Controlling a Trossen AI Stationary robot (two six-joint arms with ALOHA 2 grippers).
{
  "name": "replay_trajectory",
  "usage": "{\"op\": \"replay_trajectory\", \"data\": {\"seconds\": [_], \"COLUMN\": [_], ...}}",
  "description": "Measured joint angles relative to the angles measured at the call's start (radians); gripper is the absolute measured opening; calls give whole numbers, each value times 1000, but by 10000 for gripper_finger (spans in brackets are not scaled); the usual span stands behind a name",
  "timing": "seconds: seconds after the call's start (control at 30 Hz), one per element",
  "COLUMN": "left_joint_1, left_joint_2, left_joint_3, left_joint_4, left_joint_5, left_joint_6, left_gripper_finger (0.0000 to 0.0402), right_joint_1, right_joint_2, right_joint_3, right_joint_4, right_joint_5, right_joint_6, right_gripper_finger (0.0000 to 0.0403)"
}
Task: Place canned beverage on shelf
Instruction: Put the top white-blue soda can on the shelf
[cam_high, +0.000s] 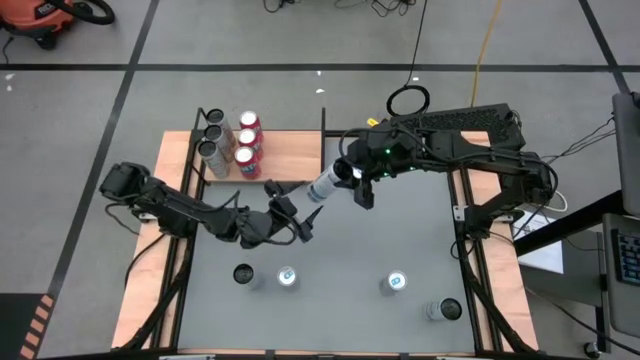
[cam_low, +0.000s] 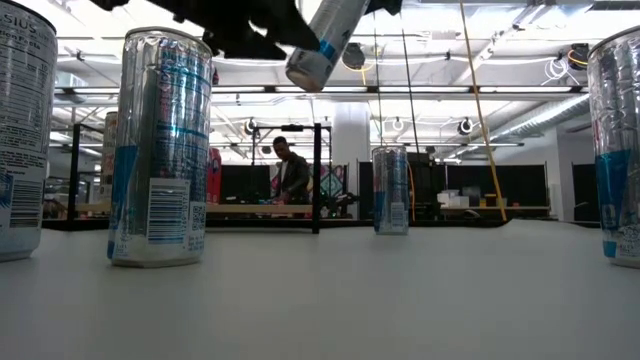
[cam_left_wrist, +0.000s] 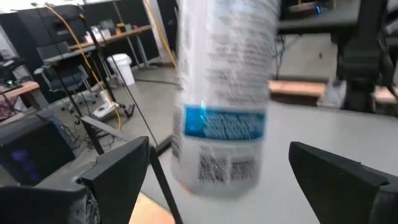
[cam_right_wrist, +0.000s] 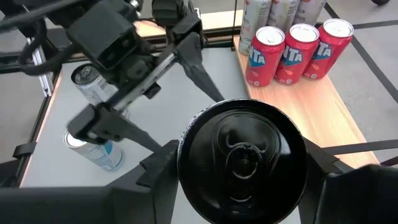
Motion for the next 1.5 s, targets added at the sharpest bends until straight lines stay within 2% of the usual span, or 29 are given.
{"op": "replay_trajectory", "data": {"seconds": [0.3, 0.43, 0.67, 0.87, 1.03, 1.33, 1.5], "left_joint_1": [42, 57, 69, 69, 69, 46, 17], "left_joint_2": [52, 62, 62, 62, 62, 49, -3], "left_joint_3": [1, 3, 2, 2, 2, 1, 1], "left_joint_4": [46, 76, 91, 78, 72, 76, 52], "left_joint_5": [1, 44, 105, 108, 109, 113, 157], "left_joint_6": [-4, -6, -6, -14, -24, -34, -38], "left_gripper_finger": [386, 382, 331, 280, 258, 253, 252], "right_joint_1": [0, 5, 29, 33, 33, 45, 46], "right_joint_2": [0, 0, 27, 43, 43, 32, -2], "right_joint_3": [0, 0, 0, 0, 0, 0, 0], "right_joint_4": [16, 23, 36, 45, 50, 44, -65], "right_joint_5": [-1, -2, -3, -2, -3, 0, -34], "right_joint_6": [4, 8, 8, 8, 9, -74, -140], "right_gripper_finger": [188, 188, 188, 188, 189, 259, 293]}}
